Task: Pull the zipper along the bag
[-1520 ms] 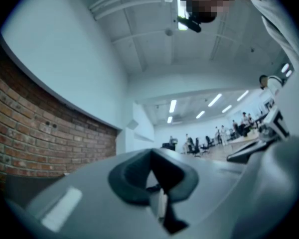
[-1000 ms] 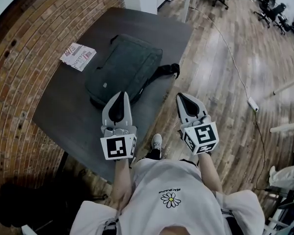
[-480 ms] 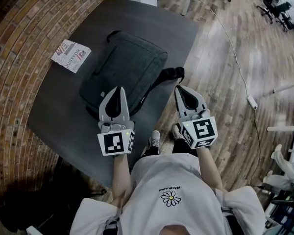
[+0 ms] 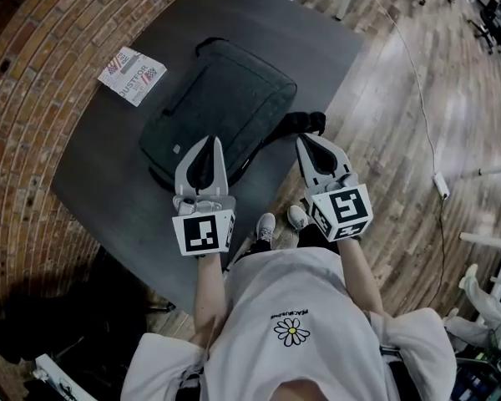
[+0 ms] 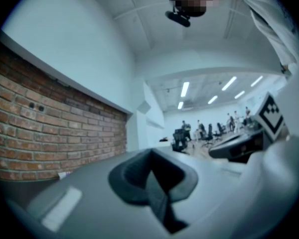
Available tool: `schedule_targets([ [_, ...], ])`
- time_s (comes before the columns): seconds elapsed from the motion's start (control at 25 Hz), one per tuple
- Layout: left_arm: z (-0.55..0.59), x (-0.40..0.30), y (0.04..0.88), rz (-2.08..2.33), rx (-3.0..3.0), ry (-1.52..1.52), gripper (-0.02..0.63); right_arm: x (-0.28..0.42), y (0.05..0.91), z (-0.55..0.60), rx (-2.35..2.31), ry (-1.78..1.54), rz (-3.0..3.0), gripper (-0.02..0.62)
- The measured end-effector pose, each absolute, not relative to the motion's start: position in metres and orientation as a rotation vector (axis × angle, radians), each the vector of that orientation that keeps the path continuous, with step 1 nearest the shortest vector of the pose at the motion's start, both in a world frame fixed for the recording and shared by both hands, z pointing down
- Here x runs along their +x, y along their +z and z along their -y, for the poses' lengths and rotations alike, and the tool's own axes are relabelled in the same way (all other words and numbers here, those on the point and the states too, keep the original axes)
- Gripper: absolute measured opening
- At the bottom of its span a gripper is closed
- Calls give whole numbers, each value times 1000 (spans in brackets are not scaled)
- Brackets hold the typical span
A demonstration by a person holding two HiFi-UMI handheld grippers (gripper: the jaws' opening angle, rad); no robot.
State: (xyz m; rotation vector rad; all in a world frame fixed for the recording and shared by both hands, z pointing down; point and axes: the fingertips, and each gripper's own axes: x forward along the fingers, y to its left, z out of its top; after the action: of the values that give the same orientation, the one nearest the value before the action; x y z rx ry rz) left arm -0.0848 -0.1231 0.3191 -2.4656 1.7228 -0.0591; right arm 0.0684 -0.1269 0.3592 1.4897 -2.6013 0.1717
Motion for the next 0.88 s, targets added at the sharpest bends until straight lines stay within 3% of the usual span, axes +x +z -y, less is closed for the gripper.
schedule_targets([
  [0.24,156,-73,337,-1614,-2504,-318,0,58,377,142,1247,244,2684,5],
  [0.32,172,-74,352,-1559,-2552,-414,-1,47,393,148,1089,283,2702,114],
  [0.88,198,-88,453,-1308,-2716,-953,-2,9,554,167,462,455,2378,150],
])
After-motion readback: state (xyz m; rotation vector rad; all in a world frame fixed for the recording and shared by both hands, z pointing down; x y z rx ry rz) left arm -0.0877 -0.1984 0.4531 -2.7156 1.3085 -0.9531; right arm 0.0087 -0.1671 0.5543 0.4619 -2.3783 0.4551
